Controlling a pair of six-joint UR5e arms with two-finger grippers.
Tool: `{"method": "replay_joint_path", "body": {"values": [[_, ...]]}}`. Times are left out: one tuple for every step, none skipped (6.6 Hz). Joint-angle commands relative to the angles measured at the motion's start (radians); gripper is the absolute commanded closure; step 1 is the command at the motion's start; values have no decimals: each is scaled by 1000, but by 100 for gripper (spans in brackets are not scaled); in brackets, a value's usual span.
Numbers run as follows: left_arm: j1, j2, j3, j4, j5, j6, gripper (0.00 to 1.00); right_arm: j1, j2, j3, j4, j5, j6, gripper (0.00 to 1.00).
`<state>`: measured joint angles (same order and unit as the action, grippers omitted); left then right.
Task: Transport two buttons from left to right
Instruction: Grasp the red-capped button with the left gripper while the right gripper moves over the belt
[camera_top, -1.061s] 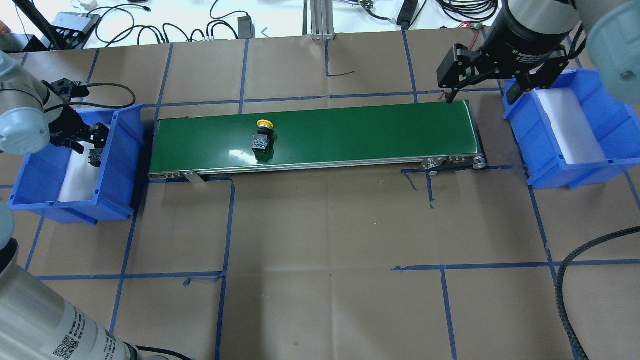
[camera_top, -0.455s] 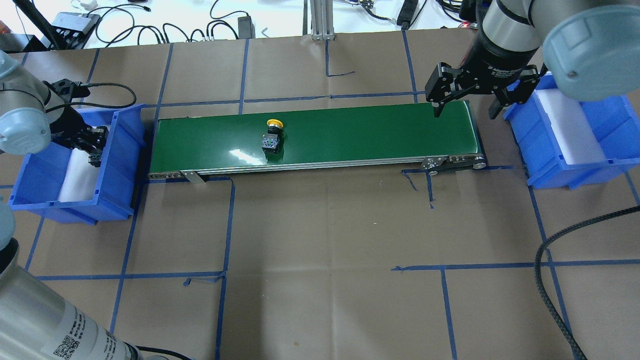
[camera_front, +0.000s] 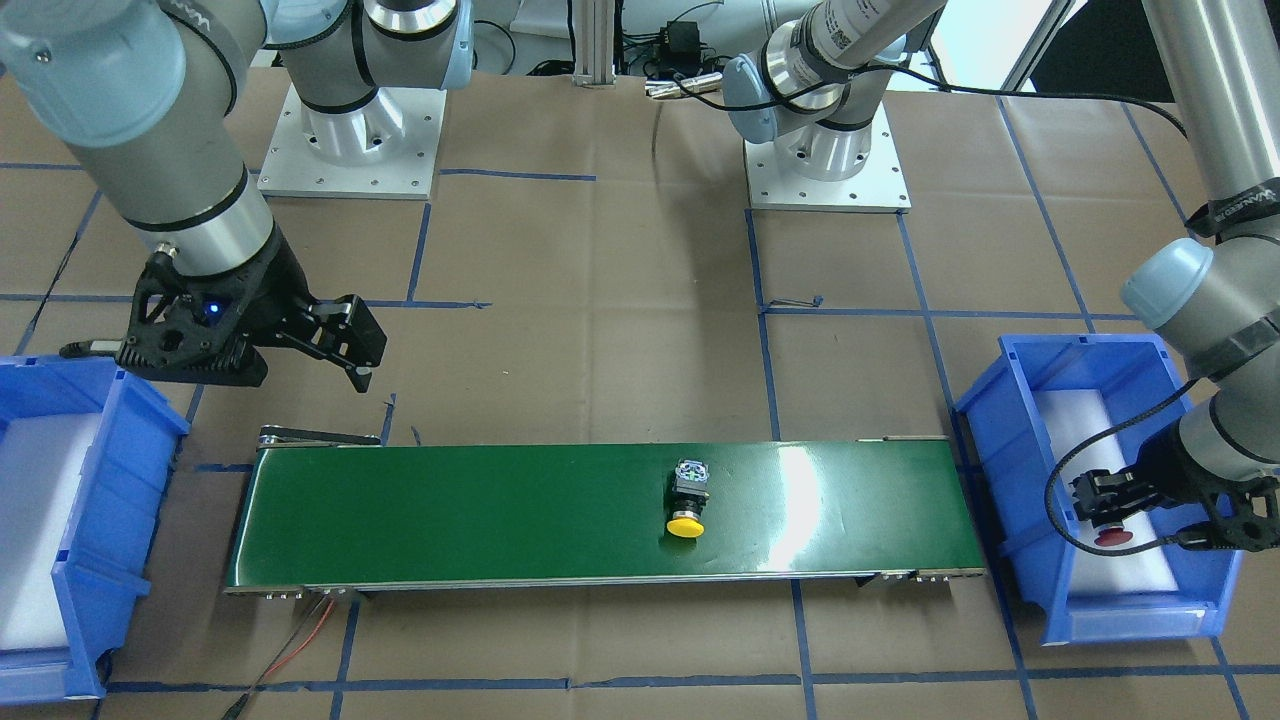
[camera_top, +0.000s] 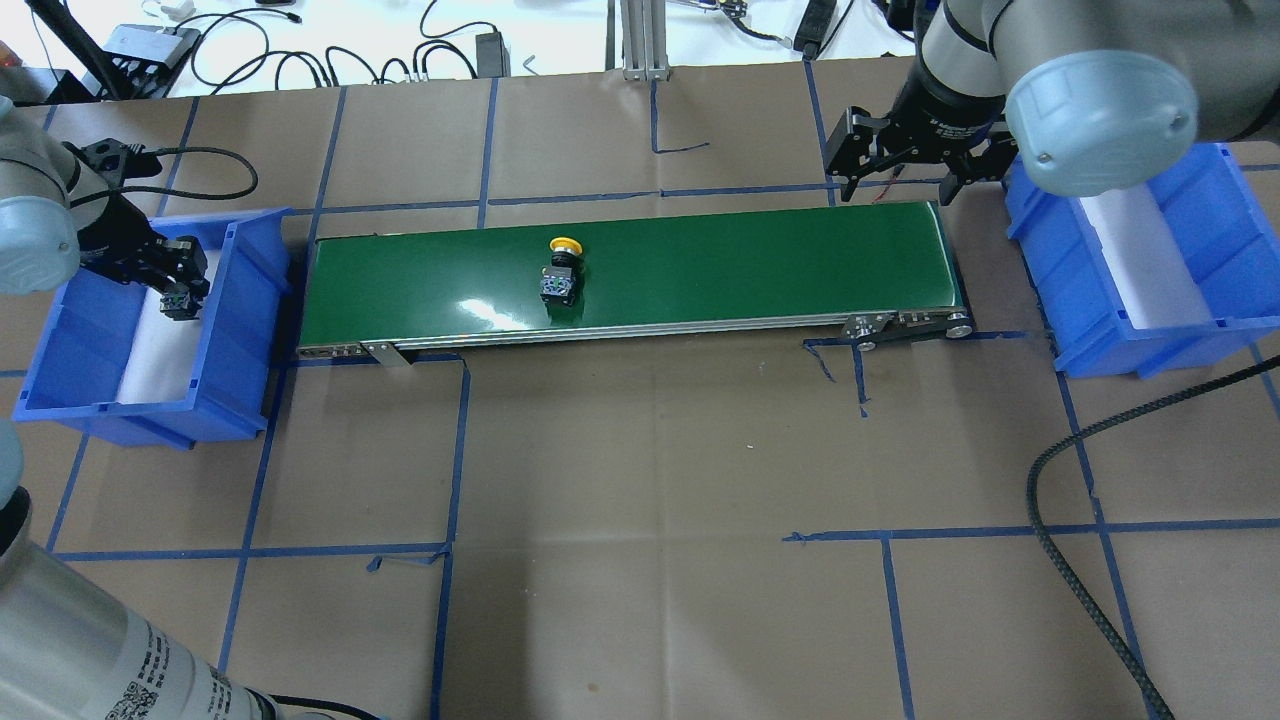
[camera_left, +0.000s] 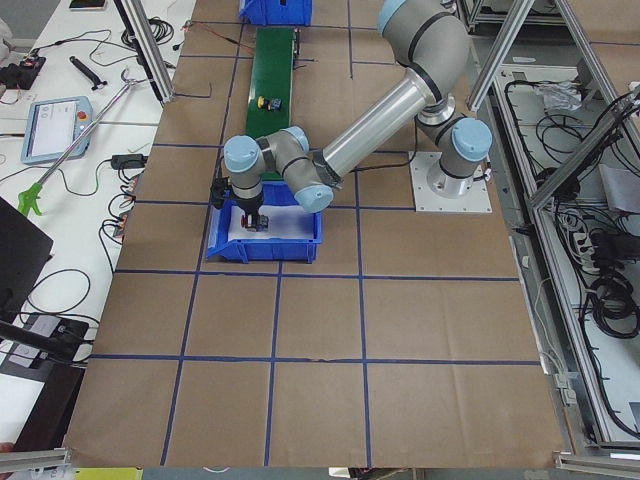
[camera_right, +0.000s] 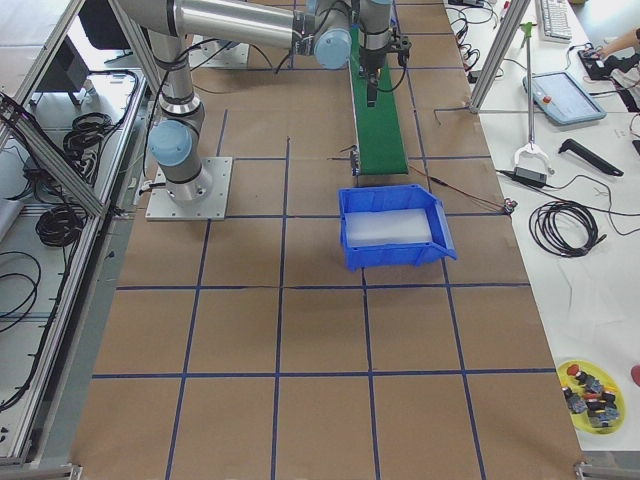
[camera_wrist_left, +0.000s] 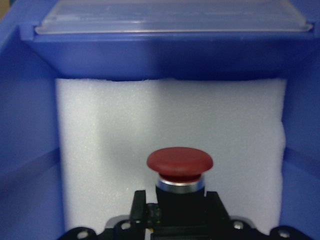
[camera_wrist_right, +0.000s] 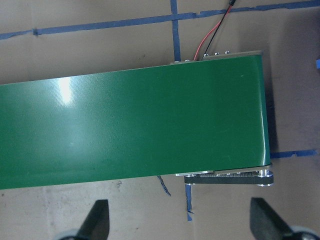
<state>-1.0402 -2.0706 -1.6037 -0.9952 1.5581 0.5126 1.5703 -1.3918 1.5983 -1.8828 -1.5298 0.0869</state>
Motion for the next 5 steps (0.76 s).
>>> {"method": "replay_joint_path", "body": {"values": [[0, 47, 17, -55, 2, 1, 95, 2, 26, 0, -51, 2, 20, 0], [-1, 79, 40, -122, 2, 3, 95, 2, 51, 0, -65, -1, 22, 0], [-4, 117, 66, -199, 2, -2, 95, 2, 66, -1, -79, 0, 20, 0], [-9, 154, 94, -283, 2, -11, 95, 2, 76, -1, -87, 0, 19, 0], [-18, 185, 102, -321, 3, -14, 95, 2, 76, -3, -87, 0, 19, 0]]}}
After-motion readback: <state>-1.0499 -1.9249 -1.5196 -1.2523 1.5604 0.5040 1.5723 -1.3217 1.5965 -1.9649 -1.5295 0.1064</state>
